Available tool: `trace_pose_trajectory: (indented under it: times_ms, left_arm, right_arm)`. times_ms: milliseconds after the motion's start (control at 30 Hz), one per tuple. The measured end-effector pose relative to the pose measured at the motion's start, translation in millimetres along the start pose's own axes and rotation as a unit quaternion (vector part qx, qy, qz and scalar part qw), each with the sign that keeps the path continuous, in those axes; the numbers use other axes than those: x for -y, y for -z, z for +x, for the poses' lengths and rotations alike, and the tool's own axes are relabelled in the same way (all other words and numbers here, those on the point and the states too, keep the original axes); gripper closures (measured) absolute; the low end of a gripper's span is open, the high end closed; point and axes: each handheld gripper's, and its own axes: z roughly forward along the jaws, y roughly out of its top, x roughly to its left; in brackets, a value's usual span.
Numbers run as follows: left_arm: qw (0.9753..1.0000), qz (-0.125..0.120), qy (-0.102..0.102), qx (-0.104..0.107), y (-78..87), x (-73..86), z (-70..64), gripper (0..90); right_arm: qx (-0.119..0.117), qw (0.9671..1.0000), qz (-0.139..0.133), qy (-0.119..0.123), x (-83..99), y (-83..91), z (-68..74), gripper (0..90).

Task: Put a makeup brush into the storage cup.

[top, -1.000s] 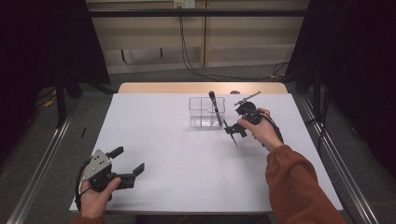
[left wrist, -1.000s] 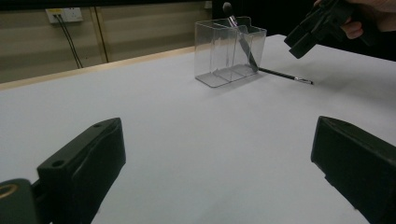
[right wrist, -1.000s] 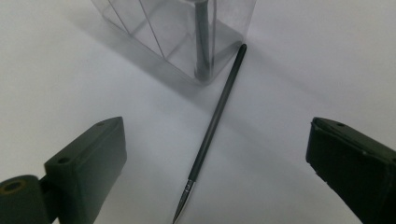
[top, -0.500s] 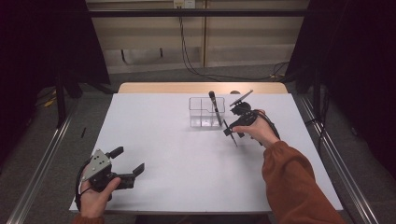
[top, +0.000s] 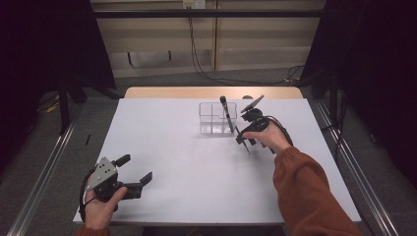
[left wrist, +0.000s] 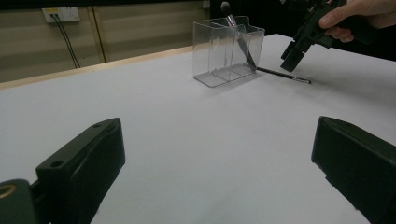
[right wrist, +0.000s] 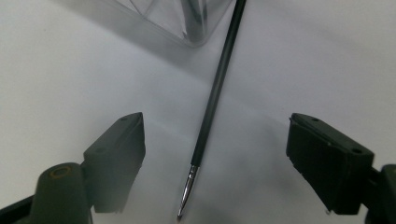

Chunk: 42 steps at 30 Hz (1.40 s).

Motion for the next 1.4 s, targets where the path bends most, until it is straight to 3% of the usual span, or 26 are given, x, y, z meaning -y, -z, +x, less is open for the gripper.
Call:
trace_pose_trajectory:
  times_ms: [267, 767, 1100, 1400]
  left_arm:
    - [1.0, 0.001, -0.001, 0.0, -0.1, 0.0, 0.1, 2.7]
    - [1.0, 0.002, -0.002, 0.001, -0.6, -0.2, -0.1, 2.7]
    - [1.0, 0.0, -0.002, 0.002, -0.4, -0.3, -0.1, 2.7]
    - [1.0, 0.0, -0.003, 0.002, -0.3, -0.3, -0.3, 2.7]
  right_arm:
    - [-0.005, 0.9995, 0.025, -0.018, -0.3, -6.7, -0.3, 34.4]
    - [0.017, 0.9979, 0.045, -0.042, -3.1, -9.6, 2.6, 54.1]
    - [0.052, 0.9949, 0.07, -0.052, -8.8, -11.5, 7.8, 61.6]
    - [0.061, 0.9931, 0.078, -0.064, -10.9, -12.1, 9.2, 65.4]
